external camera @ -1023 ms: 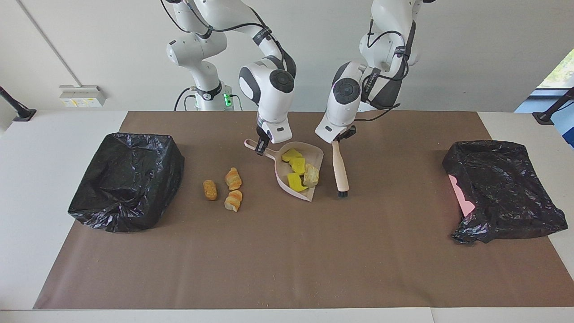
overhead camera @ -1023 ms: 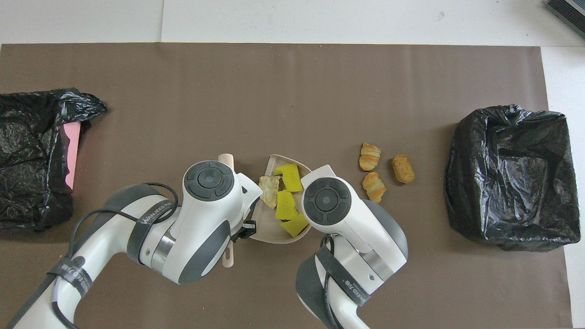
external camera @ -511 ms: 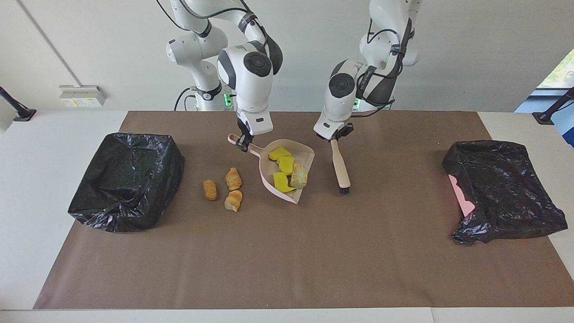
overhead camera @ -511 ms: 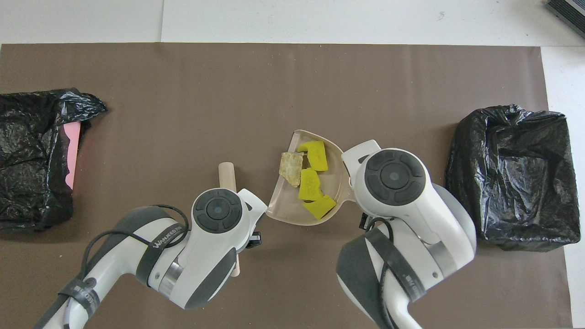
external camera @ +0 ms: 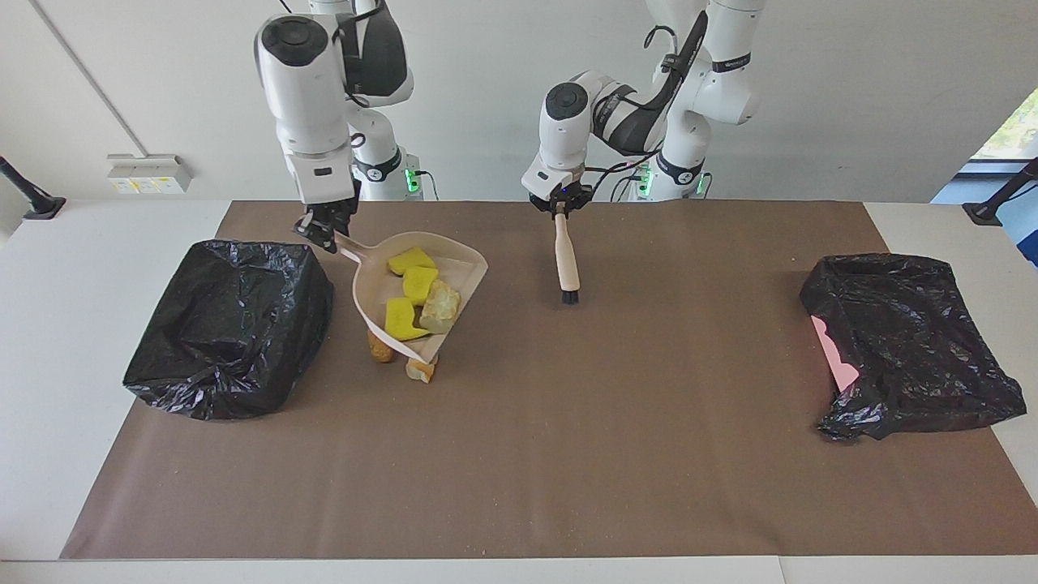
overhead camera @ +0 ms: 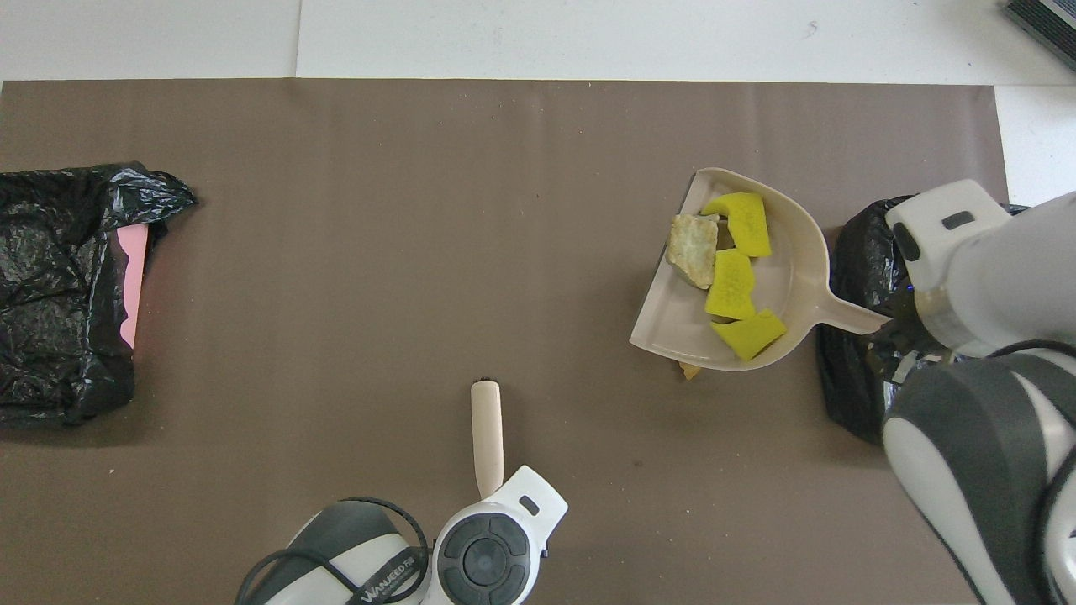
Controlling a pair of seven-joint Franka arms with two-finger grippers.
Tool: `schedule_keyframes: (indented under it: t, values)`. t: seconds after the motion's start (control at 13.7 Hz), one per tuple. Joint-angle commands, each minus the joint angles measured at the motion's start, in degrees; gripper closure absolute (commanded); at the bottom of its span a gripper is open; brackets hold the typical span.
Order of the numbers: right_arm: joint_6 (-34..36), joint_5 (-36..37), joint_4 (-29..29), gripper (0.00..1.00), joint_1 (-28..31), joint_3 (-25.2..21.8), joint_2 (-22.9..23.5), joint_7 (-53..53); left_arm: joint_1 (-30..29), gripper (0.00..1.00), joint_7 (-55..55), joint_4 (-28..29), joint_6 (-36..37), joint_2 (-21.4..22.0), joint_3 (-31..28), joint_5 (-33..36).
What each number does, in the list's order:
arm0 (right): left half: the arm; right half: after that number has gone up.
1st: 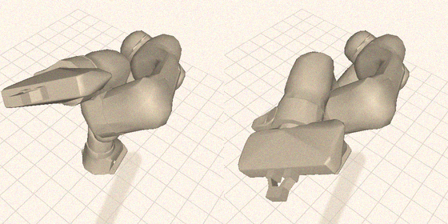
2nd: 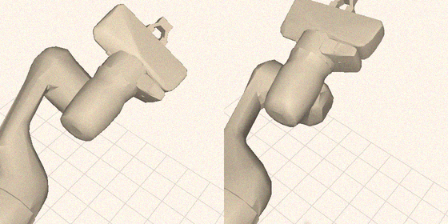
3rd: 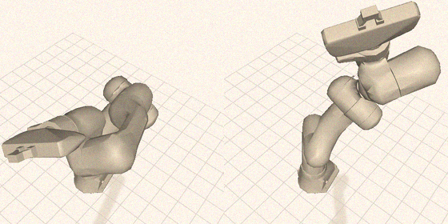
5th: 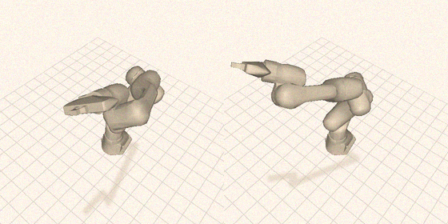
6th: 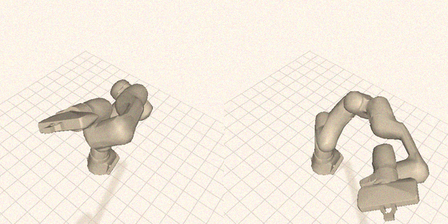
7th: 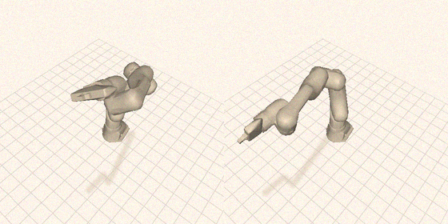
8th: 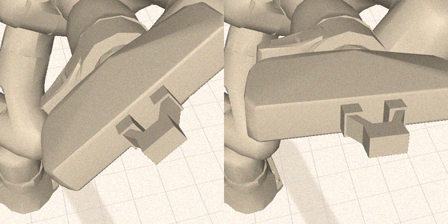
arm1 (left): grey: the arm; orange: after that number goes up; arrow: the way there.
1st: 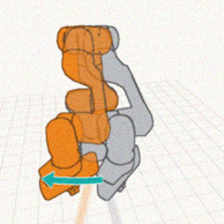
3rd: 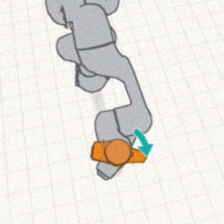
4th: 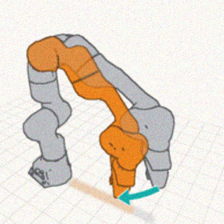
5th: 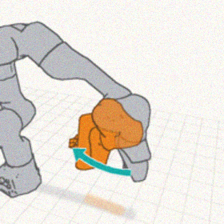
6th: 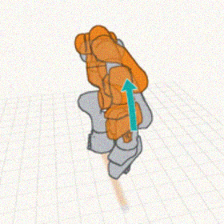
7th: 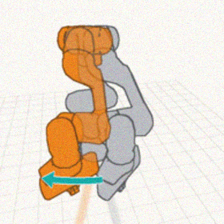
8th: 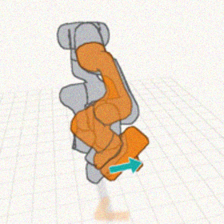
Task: Sweep and dump trash in bin
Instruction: 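Carry the loaded dustpan to the black bag with the right gripper, then tip the dustpan over the black bag with the right gripper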
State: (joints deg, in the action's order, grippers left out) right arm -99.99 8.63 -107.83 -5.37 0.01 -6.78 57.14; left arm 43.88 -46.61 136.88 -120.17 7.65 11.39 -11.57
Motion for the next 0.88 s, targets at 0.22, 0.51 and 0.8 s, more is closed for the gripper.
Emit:
schedule_keyframes:
  t: [0.22, 0.51, 0.8]
  values:
    - [0.9, -3.7, 2.7, 1.00, 14.8, -3.4, 0.2, 14.1, 7.1, 1.00, -3.7, 5.5, -2.4, 3.3, -1.0, -4.9]
    - [-1.7, -0.3, 2.8, 1.00, 20.1, -8.2, 0.4, 26.9, 10.6, 1.00, -9.2, 6.2, -5.0, 3.6, -0.9, -5.7]
    - [-11.6, 6.3, 2.2, 1.00, 24.5, -8.5, 3.2, 40.2, 14.2, 1.00, -11.0, 7.0, -9.3, 0.8, -0.9, -7.8]
